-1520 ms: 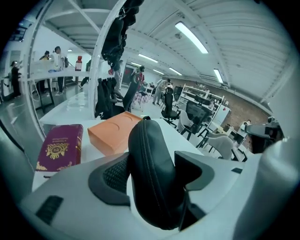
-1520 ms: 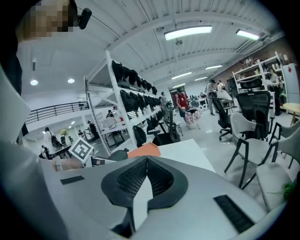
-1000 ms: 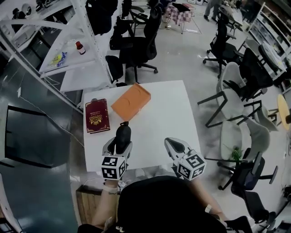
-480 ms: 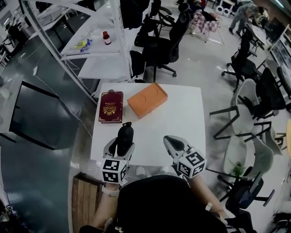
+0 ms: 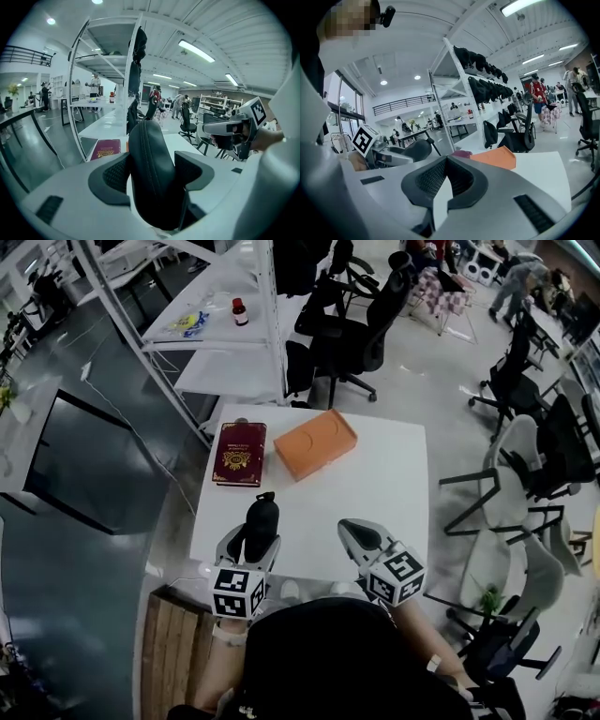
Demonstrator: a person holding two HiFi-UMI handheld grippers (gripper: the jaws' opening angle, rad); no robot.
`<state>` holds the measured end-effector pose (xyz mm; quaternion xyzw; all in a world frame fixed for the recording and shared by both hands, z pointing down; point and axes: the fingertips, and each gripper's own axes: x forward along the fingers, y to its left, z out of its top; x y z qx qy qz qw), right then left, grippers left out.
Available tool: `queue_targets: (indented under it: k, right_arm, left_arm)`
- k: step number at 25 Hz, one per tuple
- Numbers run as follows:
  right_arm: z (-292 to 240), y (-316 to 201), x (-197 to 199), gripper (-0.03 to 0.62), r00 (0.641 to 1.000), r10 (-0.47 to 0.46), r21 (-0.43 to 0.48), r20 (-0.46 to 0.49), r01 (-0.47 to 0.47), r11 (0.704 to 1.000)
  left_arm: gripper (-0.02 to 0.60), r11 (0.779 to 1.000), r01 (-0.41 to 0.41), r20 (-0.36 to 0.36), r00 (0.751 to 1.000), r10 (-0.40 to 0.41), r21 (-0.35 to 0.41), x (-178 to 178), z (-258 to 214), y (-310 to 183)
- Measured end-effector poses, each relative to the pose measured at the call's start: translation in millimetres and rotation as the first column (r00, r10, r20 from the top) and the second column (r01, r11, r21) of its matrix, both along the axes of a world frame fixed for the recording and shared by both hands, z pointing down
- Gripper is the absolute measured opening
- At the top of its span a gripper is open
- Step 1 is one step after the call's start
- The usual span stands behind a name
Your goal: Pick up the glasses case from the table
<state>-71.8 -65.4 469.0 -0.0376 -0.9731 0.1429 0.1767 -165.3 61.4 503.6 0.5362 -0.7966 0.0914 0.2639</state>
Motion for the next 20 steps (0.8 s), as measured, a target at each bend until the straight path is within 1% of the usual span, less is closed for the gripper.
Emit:
queue_targets:
  k: [6,15,20]
  right_arm:
    - [-1,3,6,0.028,1.0,-0.016,0.021,-0.011,0.016,1.0]
    - [0,2,16,0.028,1.0,0.007,0.018,-0.022,-0.007,1.0]
    - [2,2,18,0.028,0.999,0.022,0.016,-0.024,-0.021,1.0]
  left_arm:
    - [0.307,1.0,0.003,0.004,1.0,-0.003,-0.012,1,2,4]
    - [0.307,1.0,-0.023,-0.01,1.0,0.023,-0.007,8,4,-2]
    - [0.305,0.999,-0.037,-0.012,0.999,0.037,-0.02,8,8,-1]
